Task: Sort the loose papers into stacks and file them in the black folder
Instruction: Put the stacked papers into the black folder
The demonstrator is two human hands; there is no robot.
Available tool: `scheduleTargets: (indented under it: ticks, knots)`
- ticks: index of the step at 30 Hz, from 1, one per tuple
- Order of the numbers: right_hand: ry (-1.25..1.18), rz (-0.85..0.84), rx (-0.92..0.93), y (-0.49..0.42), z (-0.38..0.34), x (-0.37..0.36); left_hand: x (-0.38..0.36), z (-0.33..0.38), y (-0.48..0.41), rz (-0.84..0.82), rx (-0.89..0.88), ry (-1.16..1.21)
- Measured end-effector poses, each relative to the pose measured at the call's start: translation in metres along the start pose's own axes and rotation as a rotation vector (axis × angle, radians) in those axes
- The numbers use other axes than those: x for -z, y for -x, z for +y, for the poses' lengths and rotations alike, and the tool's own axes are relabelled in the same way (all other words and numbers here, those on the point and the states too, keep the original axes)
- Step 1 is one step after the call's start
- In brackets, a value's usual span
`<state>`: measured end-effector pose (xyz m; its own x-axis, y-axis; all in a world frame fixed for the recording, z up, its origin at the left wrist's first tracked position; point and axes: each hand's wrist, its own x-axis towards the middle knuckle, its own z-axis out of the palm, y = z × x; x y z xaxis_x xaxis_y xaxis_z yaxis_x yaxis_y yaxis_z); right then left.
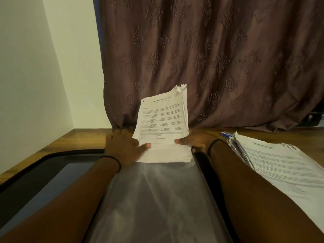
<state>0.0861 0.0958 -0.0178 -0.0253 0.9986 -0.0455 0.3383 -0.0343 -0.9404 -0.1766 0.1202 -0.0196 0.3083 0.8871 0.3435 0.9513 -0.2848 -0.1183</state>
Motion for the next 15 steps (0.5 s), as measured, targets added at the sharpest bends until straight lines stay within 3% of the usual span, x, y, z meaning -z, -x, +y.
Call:
scheduleTargets:
  ticks: [2, 4, 6, 10, 12, 15]
  knots:
    - [-0.007, -0.009, 0.029, -0.002, 0.003, -0.001, 0.004, 0.018, -0.006, 0.043, -0.174, 0.112]
    - [-0.015, 0.034, 0.058, -0.004, 0.003, -0.004, 0.005, 0.037, -0.011, -0.055, -0.310, 0.375]
    - [-0.093, 0.156, 0.085, -0.007, 0.003, -0.010, -0.003, 0.050, -0.017, -0.127, -0.373, 0.601]
    - [-0.162, 0.412, 0.056, -0.019, 0.008, -0.019, -0.024, 0.056, -0.023, 0.012, -0.398, 0.732]
    - [-0.123, 0.385, 0.045, -0.019, 0.008, -0.019, -0.026, 0.055, -0.025, 0.048, -0.376, 0.769]
    - [-0.099, 0.209, 0.054, -0.015, 0.011, -0.011, -0.024, 0.054, -0.023, 0.091, -0.336, 0.804]
